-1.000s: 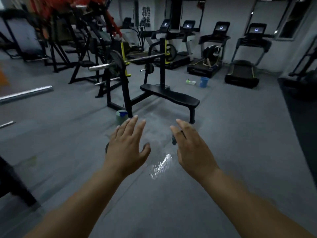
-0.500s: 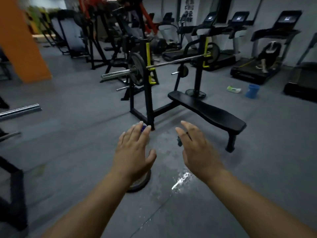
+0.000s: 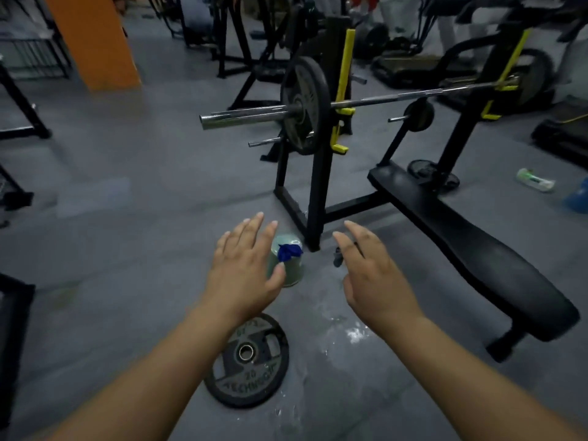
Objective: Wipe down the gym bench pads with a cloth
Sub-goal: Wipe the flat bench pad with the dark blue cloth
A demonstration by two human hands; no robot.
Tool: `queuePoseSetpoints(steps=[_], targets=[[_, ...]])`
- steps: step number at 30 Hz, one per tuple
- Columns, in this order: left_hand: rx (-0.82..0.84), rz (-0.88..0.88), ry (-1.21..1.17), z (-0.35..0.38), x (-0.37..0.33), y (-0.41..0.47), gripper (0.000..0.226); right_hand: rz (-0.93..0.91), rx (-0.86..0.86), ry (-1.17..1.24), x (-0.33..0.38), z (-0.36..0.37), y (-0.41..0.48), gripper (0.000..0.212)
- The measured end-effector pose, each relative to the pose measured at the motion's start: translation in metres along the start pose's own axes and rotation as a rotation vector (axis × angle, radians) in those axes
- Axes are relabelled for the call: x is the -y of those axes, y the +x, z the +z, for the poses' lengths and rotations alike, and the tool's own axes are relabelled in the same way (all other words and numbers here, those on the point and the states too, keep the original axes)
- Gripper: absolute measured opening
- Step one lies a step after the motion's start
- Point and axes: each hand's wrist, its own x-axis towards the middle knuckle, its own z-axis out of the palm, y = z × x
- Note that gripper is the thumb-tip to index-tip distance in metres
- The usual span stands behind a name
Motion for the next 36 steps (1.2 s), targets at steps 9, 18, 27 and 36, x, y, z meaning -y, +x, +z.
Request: queuePoseSetpoints(steps=[9,18,27,36], targets=[[0.063,-0.178,-0.011,0.126,0.04,0.166,0.077,-0.093,0.21,0.083,-0.107,0.147,0.168,0.062],[0.151,-0.41,-0.09,0.309,0.089,0.301,0.073,-0.11,0.458,0.152,-0.223,0.338,0.274,0.069],[0.305,-0.326,-0.063,0.551,0.165,0.397,0.07,-0.031,0.439,0.17,-0.289,0.56,0.309,0.066],[0.327,-0.132,0.036,0.749,0.241,0.417,0.045,-0.157,0.384,0.181,-0.326,0.756,0.334,0.056]])
